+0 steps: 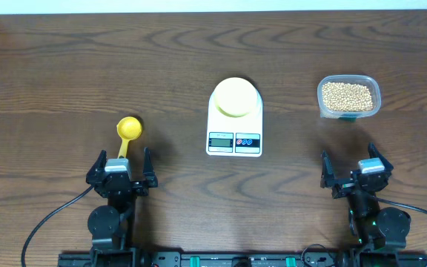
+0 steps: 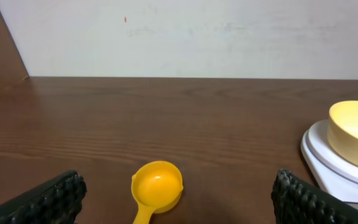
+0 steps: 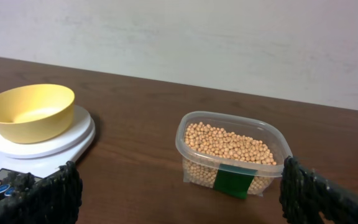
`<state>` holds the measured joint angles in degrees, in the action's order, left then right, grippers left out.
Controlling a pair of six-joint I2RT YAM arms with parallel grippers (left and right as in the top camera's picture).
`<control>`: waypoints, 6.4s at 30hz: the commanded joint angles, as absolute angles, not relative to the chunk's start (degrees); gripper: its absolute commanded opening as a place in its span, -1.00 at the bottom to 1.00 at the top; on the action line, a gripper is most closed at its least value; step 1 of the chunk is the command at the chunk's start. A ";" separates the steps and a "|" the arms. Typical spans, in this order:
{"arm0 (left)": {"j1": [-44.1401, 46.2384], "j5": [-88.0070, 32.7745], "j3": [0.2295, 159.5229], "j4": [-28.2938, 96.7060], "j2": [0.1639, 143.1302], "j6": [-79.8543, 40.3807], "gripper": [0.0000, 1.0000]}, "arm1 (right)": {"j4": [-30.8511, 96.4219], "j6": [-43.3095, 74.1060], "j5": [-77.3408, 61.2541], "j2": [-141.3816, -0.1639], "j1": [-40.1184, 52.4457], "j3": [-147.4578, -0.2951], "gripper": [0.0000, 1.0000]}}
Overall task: Scoop item into bowl and weigh 50g on scale
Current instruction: 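Move the left gripper down over the yellow scoop's bowl, then close the left gripper on the yellow scoop's rim, then lift the yellow scoop with the left gripper toward the scale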
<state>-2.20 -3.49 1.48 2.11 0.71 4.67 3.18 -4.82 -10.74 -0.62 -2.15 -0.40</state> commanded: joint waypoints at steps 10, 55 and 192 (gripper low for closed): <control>-2.31 -3.40 13.76 3.62 16.56 4.38 0.95 | 3.42 -4.14 -11.31 -0.32 -1.83 -0.32 0.99; -16.49 -13.52 65.39 31.35 96.40 10.26 0.65 | 3.42 -4.14 -11.31 -0.32 -1.83 -0.32 0.99; -9.45 -9.78 64.42 10.92 80.64 -30.02 -0.85 | 3.42 -4.14 -11.31 -0.32 -1.83 -0.32 0.99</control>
<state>-11.49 -10.15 64.16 12.56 81.52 -25.58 3.20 -4.80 -10.79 -0.62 -2.15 -0.40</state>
